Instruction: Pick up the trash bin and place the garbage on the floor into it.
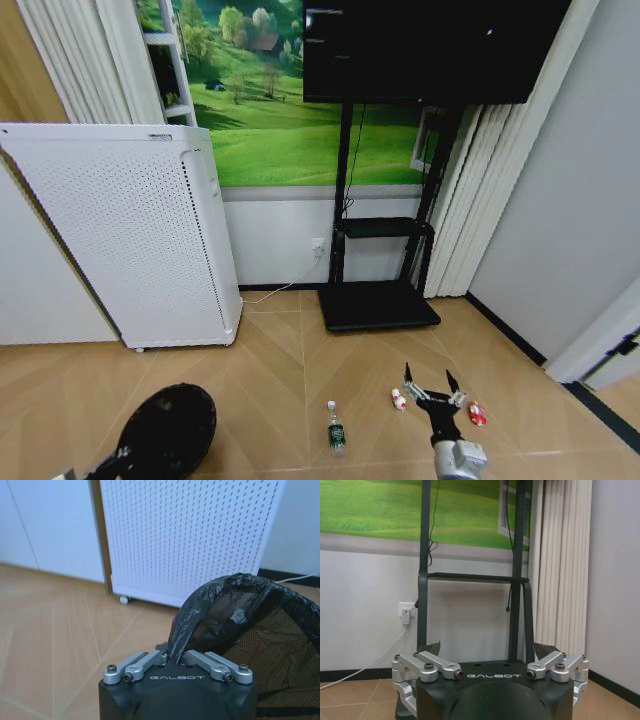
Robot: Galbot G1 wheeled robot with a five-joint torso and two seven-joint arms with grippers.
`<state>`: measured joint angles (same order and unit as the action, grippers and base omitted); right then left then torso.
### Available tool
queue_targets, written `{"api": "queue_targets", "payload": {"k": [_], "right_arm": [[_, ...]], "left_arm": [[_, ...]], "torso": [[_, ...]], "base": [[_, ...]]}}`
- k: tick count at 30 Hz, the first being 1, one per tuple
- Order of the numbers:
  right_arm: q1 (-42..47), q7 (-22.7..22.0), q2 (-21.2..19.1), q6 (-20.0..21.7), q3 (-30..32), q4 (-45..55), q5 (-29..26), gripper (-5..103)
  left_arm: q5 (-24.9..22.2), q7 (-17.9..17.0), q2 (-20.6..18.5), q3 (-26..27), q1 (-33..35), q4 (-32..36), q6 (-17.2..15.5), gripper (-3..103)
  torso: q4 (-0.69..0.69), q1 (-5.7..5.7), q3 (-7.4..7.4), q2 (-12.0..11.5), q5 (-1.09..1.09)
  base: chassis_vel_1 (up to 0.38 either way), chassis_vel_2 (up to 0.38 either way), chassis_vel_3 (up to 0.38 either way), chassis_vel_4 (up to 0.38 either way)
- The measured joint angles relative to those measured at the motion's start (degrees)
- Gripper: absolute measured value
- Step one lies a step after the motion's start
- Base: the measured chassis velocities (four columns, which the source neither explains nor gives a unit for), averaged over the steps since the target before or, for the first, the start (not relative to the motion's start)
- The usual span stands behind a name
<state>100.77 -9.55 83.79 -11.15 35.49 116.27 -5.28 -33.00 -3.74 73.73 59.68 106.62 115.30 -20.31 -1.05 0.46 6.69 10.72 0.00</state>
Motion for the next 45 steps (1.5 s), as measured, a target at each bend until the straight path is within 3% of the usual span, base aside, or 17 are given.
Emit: {"api": "queue_targets", "payload": {"k": [4,18,24,27,30,32,37,45], "right_arm": [[0.0,0.3,-0.1,-0.2,-0.3,0.0,0.5,100],[0.4,0.7,-0.1,-0.6,-3.1,-2.4,2.7,100],[-2.3,0.4,-3.7,4.8,-5.7,-5.6,-2.0,100],[-7.9,0.5,-8.9,9.9,-9.0,-12.2,-5.5,100],[-9.3,0.9,-10.2,10.7,-10.0,-14.2,-6.2,100],[-13.3,1.4,-12.8,12.4,-12.8,-21.4,-8.1,100],[-14.7,1.6,-13.1,13.1,-13.6,-24.5,-8.7,100],[-19.8,4.2,-11.8,13.2,-15.6,-39.1,-8.0,100]], "left_arm": [[2.0,0.9,0.2,-0.1,0.0,1.2,1.7,4],[2.4,3.6,1.4,-0.6,0.9,2.7,3.8,4],[2.1,5.0,1.3,-0.3,2.1,2.7,5.1,4],[0.9,6.0,1.7,-0.7,2.4,3.2,7.2,4],[0.6,6.1,2.0,-0.8,2.5,3.6,7.3,4],[0.3,6.5,2.7,-1.1,2.9,4.8,8.1,4],[0.2,6.5,2.8,-1.1,3.0,5.1,8.3,4],[-0.4,6.6,2.4,-1.5,3.5,6.6,9.4,4]], "torso": [[0.01,0.0,0.0,0.0,-0.01],[0.01,0.0,0.01,0.0,-0.02],[0.0,0.02,0.02,0.0,-0.02],[0.02,0.01,0.01,0.0,0.02],[0.02,0.01,0.01,0.0,-0.02],[0.01,0.01,0.02,0.0,0.04],[0.01,0.01,0.02,0.0,0.02],[0.0,0.01,0.01,0.0,0.01]], "base": [[0.032,0.039,-0.024,-0.026],[0.177,0.173,-0.164,-0.186],[0.254,0.251,-0.252,-0.249],[0.155,0.04,-0.076,-0.128],[0.034,0.013,0.007,-0.015],[-0.047,-0.022,0.068,0.029],[-0.072,-0.053,0.056,0.026],[0.0,0.0,0.0,0.0]]}}
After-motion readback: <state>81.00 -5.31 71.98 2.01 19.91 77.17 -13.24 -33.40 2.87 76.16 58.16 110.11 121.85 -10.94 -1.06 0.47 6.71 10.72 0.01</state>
